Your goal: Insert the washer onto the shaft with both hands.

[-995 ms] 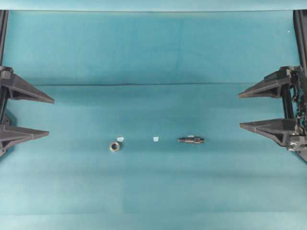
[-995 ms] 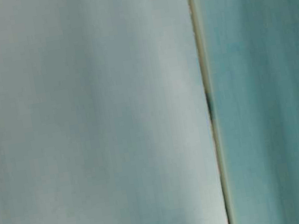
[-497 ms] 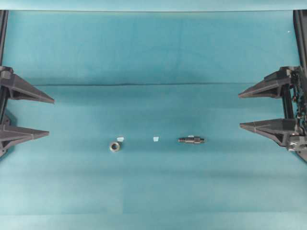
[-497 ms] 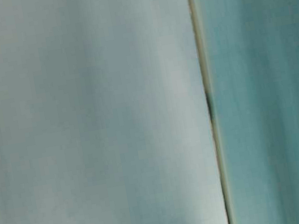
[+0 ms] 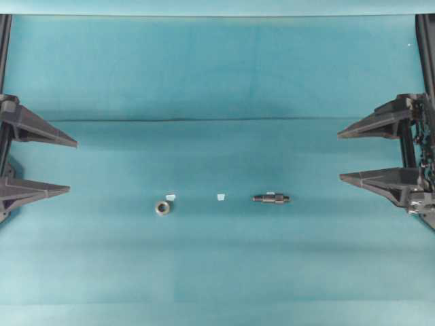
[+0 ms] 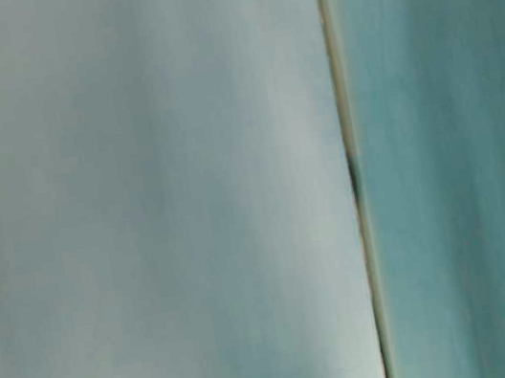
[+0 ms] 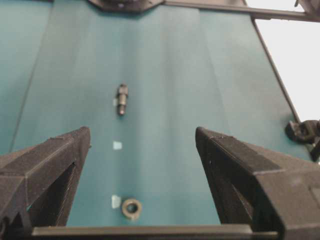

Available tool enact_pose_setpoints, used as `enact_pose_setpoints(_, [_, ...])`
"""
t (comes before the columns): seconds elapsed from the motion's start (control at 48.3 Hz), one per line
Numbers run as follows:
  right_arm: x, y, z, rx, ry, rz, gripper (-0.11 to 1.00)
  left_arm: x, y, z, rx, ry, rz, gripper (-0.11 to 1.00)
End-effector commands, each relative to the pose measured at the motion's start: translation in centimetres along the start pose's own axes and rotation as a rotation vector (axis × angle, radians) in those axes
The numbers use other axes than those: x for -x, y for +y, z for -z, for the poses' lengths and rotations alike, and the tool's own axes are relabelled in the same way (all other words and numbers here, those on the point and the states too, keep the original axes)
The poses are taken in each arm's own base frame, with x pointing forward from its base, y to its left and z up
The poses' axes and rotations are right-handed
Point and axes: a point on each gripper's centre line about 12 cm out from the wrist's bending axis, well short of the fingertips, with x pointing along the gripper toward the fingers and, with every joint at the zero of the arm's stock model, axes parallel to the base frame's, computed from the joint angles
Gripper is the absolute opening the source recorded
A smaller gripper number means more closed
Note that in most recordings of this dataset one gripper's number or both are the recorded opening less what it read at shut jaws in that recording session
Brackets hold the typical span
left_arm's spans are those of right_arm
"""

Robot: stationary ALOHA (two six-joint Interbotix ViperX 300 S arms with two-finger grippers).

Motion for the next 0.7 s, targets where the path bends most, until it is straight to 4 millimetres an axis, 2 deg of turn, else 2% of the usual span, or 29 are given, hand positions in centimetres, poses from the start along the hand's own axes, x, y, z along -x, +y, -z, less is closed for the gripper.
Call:
enact_pose_setpoints(0.0, [-0.05, 0.05, -0.39, -0.002, -0.015, -0.001, 0.95, -0.03, -0.05, -0.56, -0.003, -0.018, 0.002, 0.92])
enact_pose_setpoints(0.684, [-0.05, 0.03, -0.32, -0.002, -0.009, 0.0, 0.95, -0.01, 0.0, -0.3, -0.007, -0.014, 0.0, 0.92])
